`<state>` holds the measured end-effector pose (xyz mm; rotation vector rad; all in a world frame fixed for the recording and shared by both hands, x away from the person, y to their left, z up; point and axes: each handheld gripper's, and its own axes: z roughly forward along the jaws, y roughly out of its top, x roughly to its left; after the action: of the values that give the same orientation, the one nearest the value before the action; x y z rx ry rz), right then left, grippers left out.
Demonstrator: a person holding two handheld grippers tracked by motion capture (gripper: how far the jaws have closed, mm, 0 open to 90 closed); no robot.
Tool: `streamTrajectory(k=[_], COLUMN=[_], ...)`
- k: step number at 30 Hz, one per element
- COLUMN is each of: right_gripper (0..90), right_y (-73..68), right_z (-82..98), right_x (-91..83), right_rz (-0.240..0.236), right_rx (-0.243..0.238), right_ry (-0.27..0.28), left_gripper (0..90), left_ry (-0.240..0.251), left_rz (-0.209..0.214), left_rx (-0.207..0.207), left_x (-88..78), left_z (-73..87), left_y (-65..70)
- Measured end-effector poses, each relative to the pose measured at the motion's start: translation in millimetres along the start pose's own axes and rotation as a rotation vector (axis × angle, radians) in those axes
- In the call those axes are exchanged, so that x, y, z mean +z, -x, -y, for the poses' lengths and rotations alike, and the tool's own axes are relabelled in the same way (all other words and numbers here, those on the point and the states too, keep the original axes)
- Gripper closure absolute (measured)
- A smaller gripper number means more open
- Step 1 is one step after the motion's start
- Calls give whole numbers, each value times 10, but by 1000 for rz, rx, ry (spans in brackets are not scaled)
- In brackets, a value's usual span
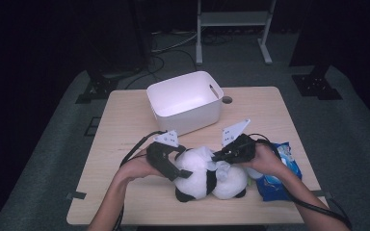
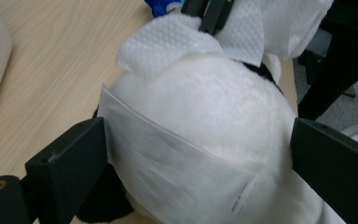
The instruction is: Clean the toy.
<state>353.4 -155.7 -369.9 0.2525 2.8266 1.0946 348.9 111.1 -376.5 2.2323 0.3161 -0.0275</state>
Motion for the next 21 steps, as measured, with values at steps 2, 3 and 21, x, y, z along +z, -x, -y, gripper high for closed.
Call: streamTrajectory(k=[2, 3, 21], right_gripper=[849, 849, 848], right_y=[-7, -11, -24], right_z=[-2, -3, -45], right_x=[8, 13, 69], right_rz=[-9, -16, -11], right_rx=[0, -2, -14], right_ry=[5, 7, 5], left_gripper=[24, 22, 355], left_ry=[1, -8, -62], left_rz=[7, 16, 33], left_rx=[-18, -23, 17], left_x=[6, 19, 50], left_z=[-15, -20, 1], left_y=[-44, -59, -61])
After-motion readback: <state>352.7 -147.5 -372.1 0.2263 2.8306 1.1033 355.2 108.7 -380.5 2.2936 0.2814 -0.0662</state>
